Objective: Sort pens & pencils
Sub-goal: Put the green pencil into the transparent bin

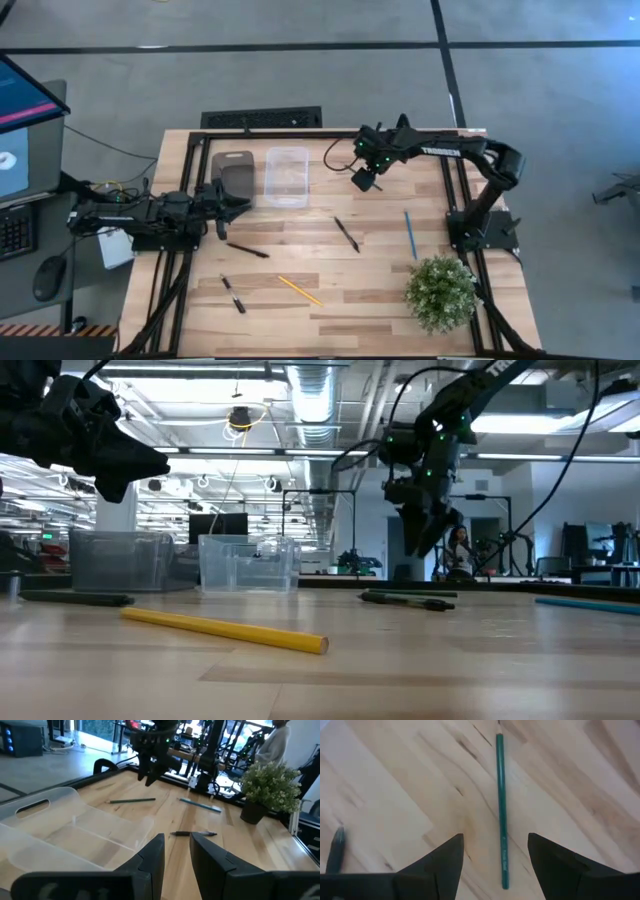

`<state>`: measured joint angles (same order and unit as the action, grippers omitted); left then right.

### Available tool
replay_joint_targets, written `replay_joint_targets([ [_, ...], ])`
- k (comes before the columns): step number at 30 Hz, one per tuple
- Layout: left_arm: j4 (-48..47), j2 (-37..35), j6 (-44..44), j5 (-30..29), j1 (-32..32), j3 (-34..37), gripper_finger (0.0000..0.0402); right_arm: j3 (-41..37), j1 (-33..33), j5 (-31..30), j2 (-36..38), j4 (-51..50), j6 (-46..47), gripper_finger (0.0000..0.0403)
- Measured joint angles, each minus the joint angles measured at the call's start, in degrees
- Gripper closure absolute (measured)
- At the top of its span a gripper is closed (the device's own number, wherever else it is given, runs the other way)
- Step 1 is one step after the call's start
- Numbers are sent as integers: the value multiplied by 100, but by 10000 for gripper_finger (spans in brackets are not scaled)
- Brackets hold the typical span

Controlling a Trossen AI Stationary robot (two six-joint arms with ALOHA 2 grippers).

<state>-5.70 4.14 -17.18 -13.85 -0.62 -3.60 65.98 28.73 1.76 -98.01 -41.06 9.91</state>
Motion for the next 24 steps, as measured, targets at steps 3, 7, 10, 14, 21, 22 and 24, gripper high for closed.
replay_joint_targets([
  [3, -8, 0, -1, -2, 0, 0, 319, -2, 34, -2, -150, -94, 119, 158],
  [7, -15, 0, -1, -2, 0, 0, 319, -2, 79, -2, -323, -78, 208, 159],
  [10, -19, 0, -3, -2, 0, 0, 319, -3, 146, -2, -459, -62, 220, 159],
  [14, -23, 0, -1, -2, 0, 0, 319, 0, 241, 45, -640, -43, 405, 159],
  [21, -32, 0, -1, -2, 0, 0, 319, -4, 293, 438, -994, -34, 386, 159],
  [22, -32, 0, -1, -2, 0, 0, 319, 6, 293, 442, -1031, -41, 379, 159],
  [24, -33, 0, -1, -2, 0, 1, 319, 24, 293, 442, -1089, -57, 370, 159],
])
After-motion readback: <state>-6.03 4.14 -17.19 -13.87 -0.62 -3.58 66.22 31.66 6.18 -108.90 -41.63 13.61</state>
